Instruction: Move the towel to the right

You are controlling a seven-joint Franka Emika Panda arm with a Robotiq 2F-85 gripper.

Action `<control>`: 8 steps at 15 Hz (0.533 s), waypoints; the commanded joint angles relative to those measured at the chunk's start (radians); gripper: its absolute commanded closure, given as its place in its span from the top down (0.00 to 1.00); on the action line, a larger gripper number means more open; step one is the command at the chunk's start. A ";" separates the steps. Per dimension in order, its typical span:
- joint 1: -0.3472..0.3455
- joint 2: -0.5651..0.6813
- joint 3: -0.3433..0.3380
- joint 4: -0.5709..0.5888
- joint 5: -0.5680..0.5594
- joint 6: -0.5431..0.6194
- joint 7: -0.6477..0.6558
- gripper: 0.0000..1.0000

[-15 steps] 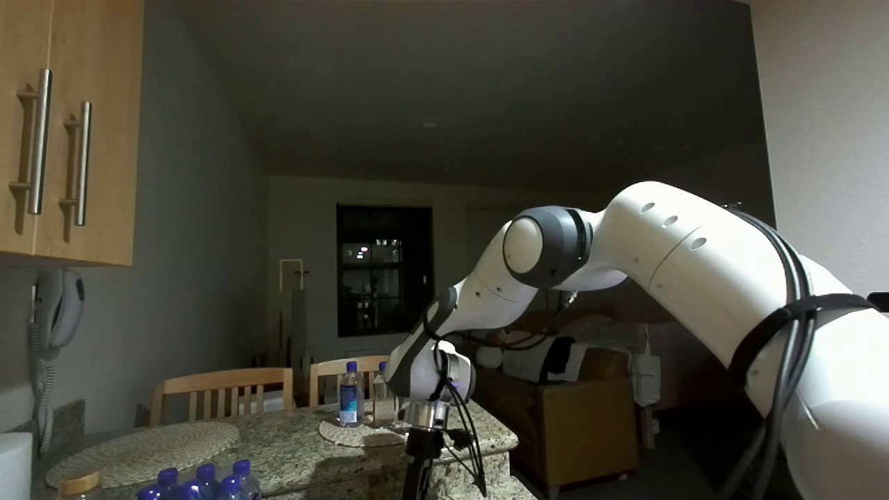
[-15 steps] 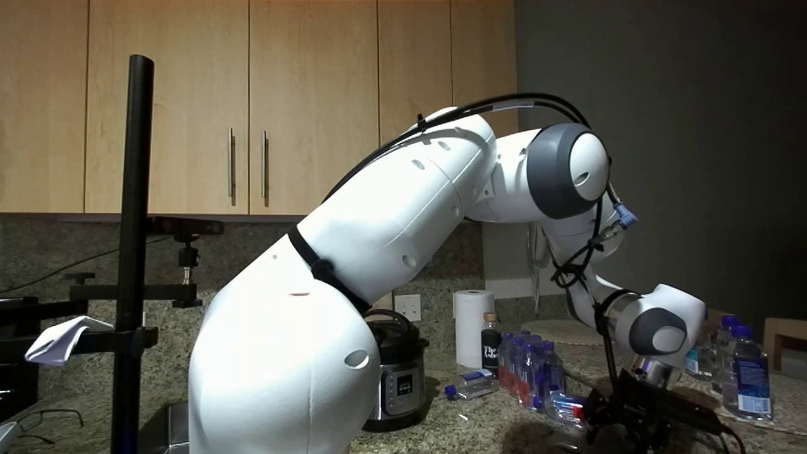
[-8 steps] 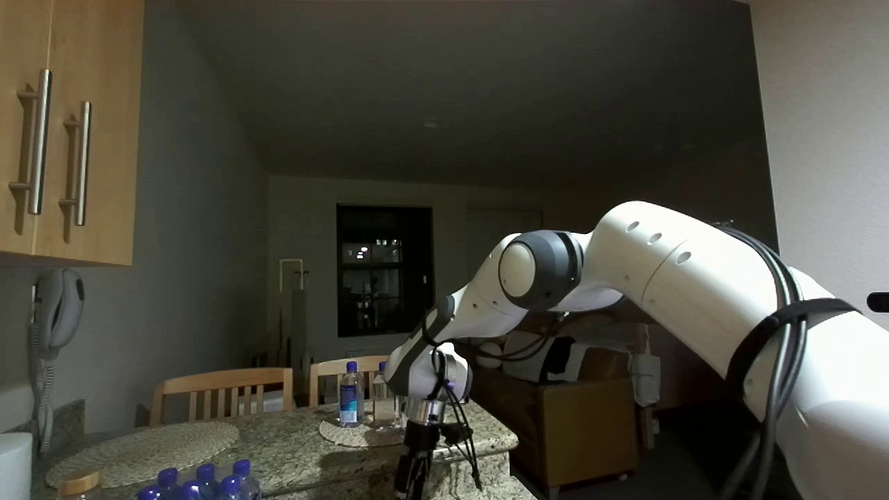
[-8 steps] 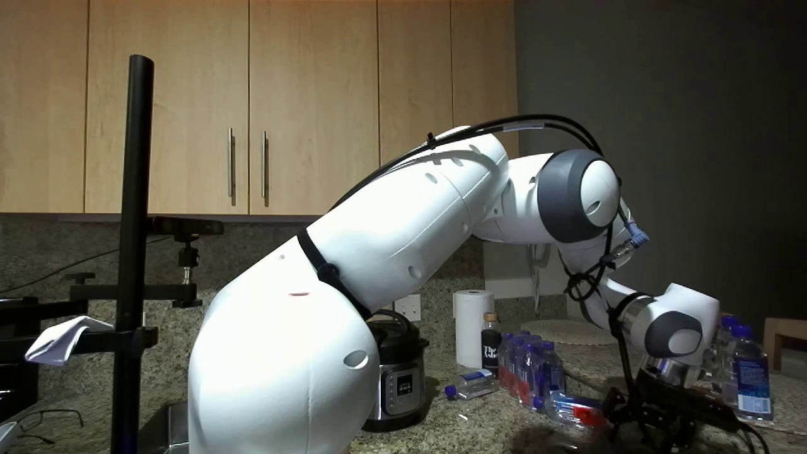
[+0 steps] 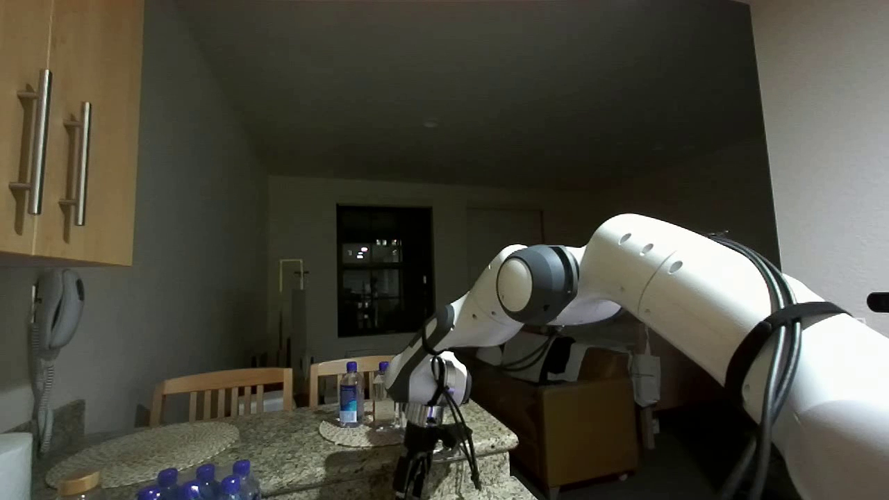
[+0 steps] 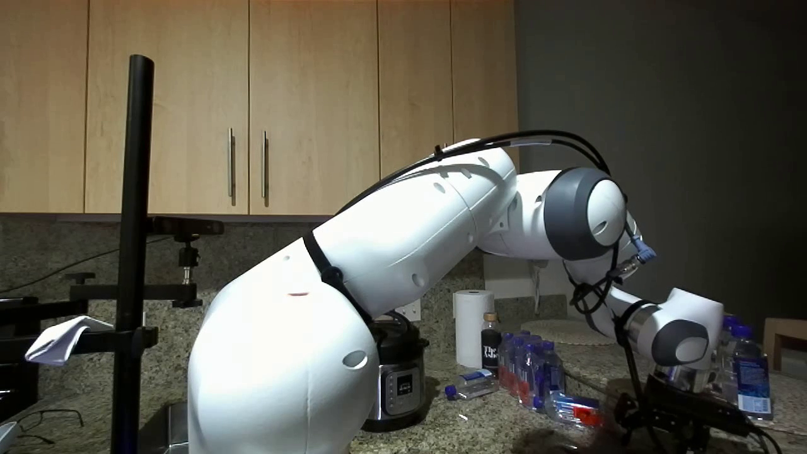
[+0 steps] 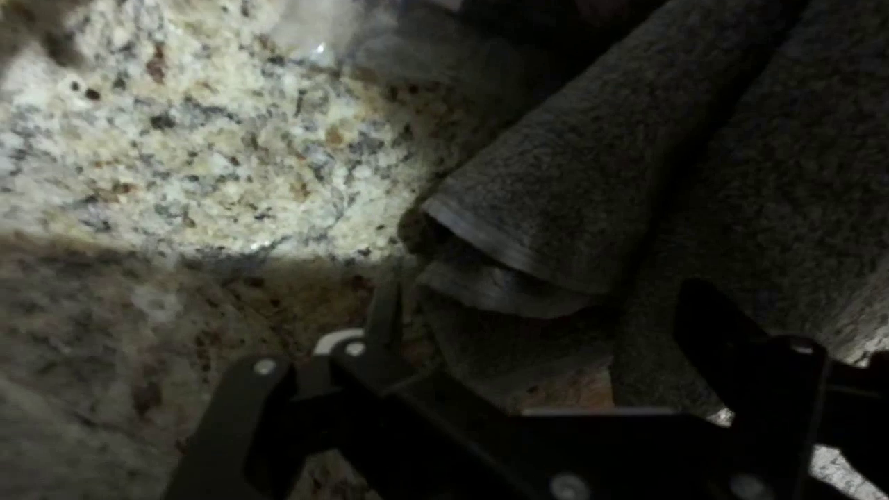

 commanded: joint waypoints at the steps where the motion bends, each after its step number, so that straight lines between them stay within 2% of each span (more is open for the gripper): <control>1: -0.015 -0.012 0.017 -0.028 -0.054 0.042 0.030 0.73; 3: -0.016 -0.015 0.019 -0.037 -0.070 0.047 0.026 0.71; 8: -0.014 -0.013 0.017 -0.046 -0.101 0.042 0.027 0.37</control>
